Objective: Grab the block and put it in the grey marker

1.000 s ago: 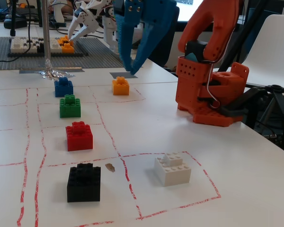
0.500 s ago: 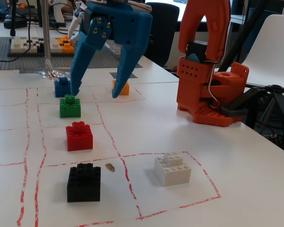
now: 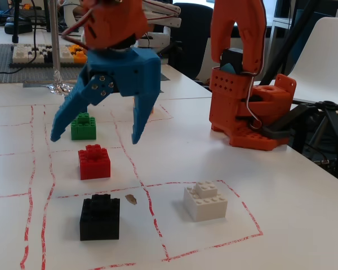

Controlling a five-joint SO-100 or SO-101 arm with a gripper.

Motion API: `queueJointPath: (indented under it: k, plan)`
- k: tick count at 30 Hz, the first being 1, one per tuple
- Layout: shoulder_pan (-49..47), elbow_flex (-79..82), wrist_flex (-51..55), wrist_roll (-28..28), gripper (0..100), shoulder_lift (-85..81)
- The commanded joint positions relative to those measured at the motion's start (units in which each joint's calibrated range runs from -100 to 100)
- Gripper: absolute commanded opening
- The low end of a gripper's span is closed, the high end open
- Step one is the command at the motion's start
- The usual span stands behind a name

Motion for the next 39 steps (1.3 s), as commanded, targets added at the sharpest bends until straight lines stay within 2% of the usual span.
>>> queueJointPath:
  k: [1,27,33,39]
  plan:
    - [2.4,-7.3,-1.4,0.7,45,-1.4]
    - [6.9,-9.6,-5.0,2.1,37,8.0]
    - [8.0,-9.3,-7.2,3.3,23,8.0]
    - [8.6,-8.4,-8.5,3.7,0,6.3]
